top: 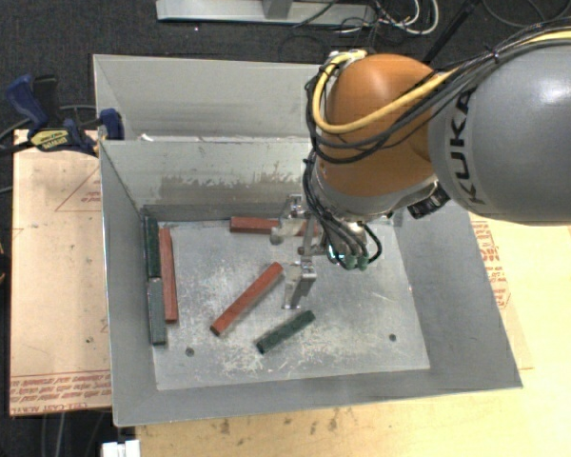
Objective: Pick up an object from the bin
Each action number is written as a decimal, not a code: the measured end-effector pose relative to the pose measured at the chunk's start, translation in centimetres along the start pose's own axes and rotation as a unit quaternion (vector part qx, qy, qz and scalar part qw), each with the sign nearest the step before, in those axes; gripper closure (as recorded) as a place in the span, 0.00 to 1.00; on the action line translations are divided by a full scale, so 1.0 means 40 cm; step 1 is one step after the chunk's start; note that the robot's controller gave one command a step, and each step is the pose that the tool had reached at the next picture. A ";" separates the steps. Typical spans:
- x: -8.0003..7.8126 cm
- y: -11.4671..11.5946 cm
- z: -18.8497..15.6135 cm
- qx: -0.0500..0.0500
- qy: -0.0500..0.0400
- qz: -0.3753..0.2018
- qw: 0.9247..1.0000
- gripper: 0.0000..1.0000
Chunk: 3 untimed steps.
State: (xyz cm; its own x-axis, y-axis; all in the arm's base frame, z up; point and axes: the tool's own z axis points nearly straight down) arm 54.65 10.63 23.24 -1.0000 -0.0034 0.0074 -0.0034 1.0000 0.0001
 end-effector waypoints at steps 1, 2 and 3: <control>-0.004 -0.001 -0.010 -0.001 -0.004 0.002 1.000 0.00; -0.016 0.014 0.100 -0.001 -0.008 -0.004 1.000 0.00; -0.024 0.037 0.255 -0.001 -0.006 -0.004 1.000 0.00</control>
Offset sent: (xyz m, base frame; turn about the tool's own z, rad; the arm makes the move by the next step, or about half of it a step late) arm 0.0105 0.0200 -0.1577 -0.0360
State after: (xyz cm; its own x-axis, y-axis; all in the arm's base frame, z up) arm 55.52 12.10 13.02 -0.9999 -0.0123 -0.0045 -0.0123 0.9999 0.0020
